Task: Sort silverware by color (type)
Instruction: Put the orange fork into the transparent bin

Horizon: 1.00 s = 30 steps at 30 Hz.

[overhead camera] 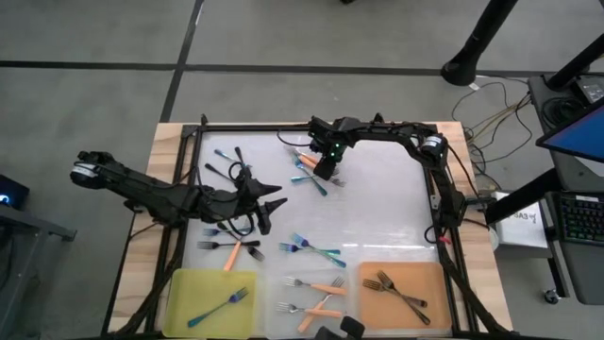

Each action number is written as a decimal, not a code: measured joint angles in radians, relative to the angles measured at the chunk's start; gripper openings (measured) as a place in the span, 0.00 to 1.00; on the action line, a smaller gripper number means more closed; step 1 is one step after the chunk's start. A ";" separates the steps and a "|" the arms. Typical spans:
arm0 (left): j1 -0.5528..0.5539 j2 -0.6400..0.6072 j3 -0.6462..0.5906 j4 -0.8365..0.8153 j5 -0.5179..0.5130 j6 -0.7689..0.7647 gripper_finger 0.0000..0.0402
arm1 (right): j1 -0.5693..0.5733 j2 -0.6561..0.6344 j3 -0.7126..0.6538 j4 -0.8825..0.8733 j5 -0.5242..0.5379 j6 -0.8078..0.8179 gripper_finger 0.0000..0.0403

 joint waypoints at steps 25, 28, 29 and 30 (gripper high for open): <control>0.004 0.002 -0.051 -0.027 -0.380 -0.099 0.40 | 0.072 -0.230 0.241 -0.030 0.125 -0.032 0.16; 0.021 0.007 -0.078 0.032 -0.432 -0.072 0.40 | 0.129 -0.285 0.224 0.006 0.239 -0.054 0.16; 0.028 0.011 -0.089 0.077 -0.444 -0.047 0.40 | 0.151 -0.301 0.216 0.021 0.277 -0.066 0.16; 0.036 0.015 -0.103 0.138 -0.453 -0.002 0.40 | 0.174 -0.315 0.206 0.039 0.317 -0.080 0.16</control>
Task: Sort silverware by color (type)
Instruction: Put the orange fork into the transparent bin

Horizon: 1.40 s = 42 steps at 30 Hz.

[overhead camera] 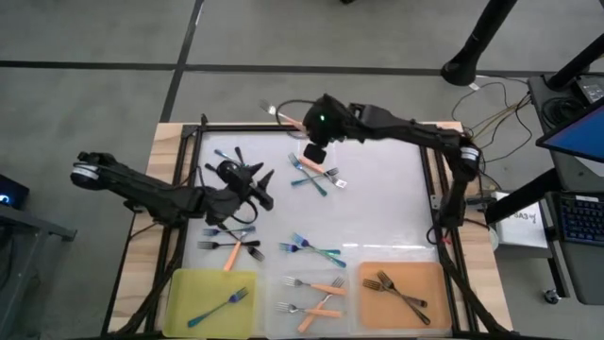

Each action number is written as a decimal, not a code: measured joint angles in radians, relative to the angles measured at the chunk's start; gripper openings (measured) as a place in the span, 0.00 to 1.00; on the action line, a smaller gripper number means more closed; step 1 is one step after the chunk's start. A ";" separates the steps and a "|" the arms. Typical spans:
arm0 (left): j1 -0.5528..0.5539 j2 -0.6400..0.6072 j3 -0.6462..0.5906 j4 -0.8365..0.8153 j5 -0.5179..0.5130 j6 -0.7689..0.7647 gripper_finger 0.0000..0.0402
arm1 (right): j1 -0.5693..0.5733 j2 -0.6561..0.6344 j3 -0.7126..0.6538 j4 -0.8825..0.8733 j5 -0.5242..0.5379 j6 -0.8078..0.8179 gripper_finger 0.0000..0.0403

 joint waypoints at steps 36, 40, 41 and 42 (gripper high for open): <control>0.286 0.347 -0.066 1.311 0.334 0.524 0.37 | 0.165 -0.067 -0.278 0.584 0.165 -0.108 0.16; 0.285 0.337 -0.071 1.319 0.332 0.520 0.31 | 0.178 -0.068 -0.278 0.607 0.176 -0.129 0.16; 0.286 0.335 -0.074 1.320 0.332 0.512 0.29 | 0.179 -0.069 -0.279 0.611 0.184 -0.137 0.16; 0.286 0.334 -0.078 1.321 0.332 0.499 0.28 | 0.182 -0.069 -0.279 0.616 0.201 -0.145 0.16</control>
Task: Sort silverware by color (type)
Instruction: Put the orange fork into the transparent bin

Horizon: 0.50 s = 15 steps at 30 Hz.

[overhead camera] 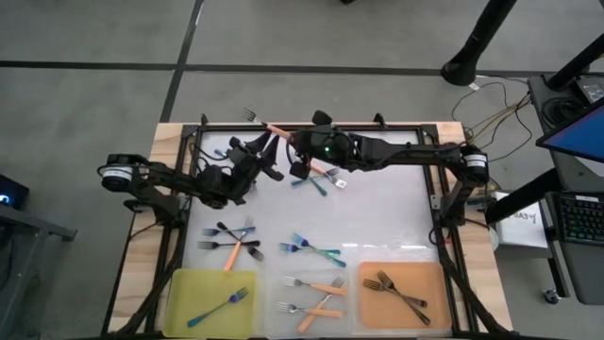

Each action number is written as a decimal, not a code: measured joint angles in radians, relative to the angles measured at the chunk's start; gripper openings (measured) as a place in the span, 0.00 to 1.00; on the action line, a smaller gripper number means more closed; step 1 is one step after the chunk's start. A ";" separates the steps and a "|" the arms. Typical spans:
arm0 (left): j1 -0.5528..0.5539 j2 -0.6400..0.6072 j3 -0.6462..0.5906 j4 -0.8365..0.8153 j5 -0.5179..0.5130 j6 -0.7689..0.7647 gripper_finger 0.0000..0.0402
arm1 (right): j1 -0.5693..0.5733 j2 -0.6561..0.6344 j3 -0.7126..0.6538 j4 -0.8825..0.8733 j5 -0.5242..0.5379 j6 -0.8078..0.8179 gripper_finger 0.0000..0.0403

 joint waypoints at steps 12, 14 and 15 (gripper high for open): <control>-0.003 -0.001 -0.017 -0.010 -0.002 -0.056 0.25 | 0.017 -0.005 0.000 0.040 0.063 -0.046 0.16; -0.003 -0.001 -0.017 -0.010 -0.002 -0.055 0.25 | 0.022 -0.005 0.000 0.041 0.062 -0.046 0.16; -0.003 -0.001 -0.017 -0.010 -0.002 -0.055 0.25 | 0.024 -0.005 0.000 0.040 0.058 -0.046 0.16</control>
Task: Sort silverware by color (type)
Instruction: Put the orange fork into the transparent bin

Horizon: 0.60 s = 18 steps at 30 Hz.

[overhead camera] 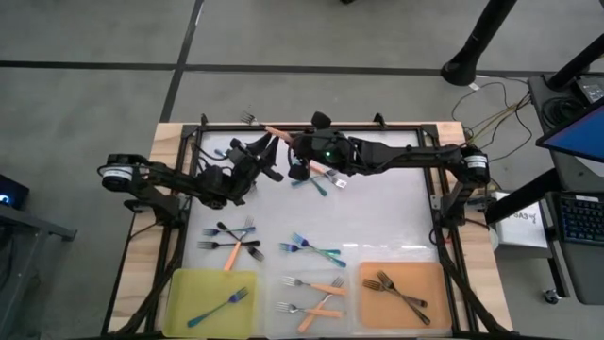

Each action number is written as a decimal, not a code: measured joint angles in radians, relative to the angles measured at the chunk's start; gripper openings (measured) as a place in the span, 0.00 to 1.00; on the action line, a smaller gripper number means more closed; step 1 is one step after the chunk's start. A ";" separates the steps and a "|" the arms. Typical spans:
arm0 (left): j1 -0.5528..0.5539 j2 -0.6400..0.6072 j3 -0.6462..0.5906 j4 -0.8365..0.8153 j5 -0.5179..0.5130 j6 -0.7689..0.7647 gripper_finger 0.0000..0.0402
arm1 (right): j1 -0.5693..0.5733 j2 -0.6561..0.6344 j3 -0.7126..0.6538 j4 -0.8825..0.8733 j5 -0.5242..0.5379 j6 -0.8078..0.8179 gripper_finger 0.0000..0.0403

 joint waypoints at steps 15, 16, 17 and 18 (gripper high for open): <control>-0.002 0.000 0.022 -0.001 0.009 0.006 0.22 | 0.048 0.000 0.000 -0.008 0.005 -0.003 0.16; -0.006 0.000 0.020 0.000 0.009 0.007 0.20 | 0.049 0.000 0.000 -0.009 0.006 -0.004 0.16; -0.007 0.000 0.018 -0.001 0.009 0.008 0.17 | 0.049 0.000 0.000 -0.010 0.010 -0.007 0.16; -0.008 0.000 0.016 -0.001 0.011 0.008 0.14 | 0.049 0.000 0.000 -0.011 0.017 -0.007 0.16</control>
